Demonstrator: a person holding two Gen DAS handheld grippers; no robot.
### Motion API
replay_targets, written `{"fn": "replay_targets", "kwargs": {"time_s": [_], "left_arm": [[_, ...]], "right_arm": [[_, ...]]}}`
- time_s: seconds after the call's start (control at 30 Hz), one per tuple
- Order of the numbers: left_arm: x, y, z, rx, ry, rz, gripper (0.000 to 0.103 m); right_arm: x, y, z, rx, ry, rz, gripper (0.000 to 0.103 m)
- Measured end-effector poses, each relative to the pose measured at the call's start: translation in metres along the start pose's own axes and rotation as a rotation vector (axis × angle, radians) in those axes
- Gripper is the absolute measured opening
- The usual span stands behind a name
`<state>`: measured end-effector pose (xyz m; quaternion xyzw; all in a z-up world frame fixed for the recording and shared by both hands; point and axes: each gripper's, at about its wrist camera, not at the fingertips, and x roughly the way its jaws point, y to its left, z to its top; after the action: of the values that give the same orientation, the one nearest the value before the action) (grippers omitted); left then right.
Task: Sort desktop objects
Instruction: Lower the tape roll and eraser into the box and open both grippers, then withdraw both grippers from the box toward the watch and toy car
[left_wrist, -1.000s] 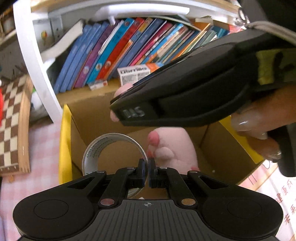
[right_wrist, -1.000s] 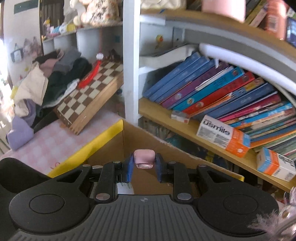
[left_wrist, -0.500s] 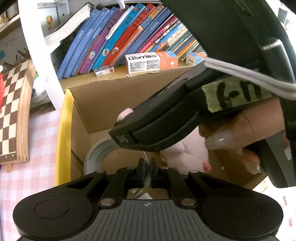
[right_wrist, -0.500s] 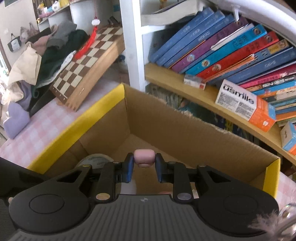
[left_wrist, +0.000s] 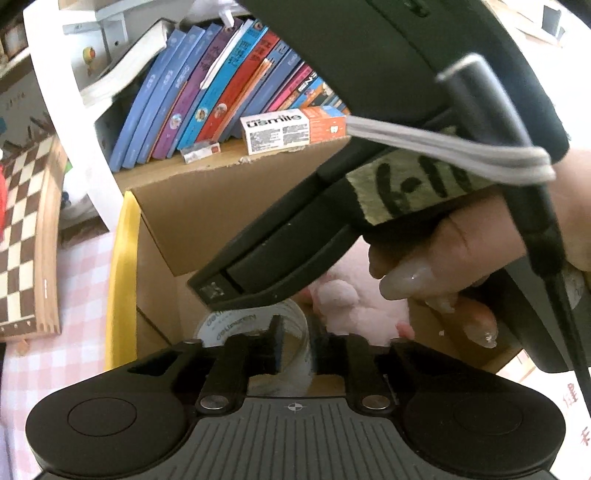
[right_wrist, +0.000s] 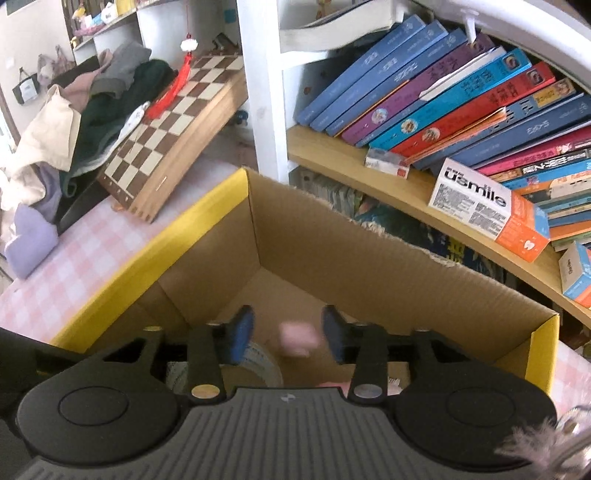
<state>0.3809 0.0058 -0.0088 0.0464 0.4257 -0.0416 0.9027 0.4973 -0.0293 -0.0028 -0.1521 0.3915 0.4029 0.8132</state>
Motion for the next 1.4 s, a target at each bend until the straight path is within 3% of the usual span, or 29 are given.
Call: {"fn": "replay_targets", "kwargs": {"time_s": [0.2,0.3,0.4,1.07,1.4], "left_arm": [[-0.008,-0.003,-0.001,-0.006,-0.038,0.03,0.06],[-0.015,-0.006,-0.002,0.001,-0.055,0.046,0.068],[-0.024,-0.006,-0.004,-0.004,-0.081,0.053,0.072],[-0.085,-0.009,-0.028,-0.02,-0.205,0.075,0.08],[-0.12,0.002,-0.051,-0.055,-0.278,0.086,0.084]], "right_arm": [[-0.009,0.001,0.001,0.024,-0.021,0.004,0.067],[-0.017,0.0,0.001,0.038,-0.042,-0.007,0.078],[-0.026,0.001,0.002,0.048,-0.061,-0.016,0.081],[-0.101,0.028,-0.012,0.039,-0.218,-0.07,0.087],[-0.139,0.049,-0.043,0.04,-0.287,-0.166,0.088]]}}
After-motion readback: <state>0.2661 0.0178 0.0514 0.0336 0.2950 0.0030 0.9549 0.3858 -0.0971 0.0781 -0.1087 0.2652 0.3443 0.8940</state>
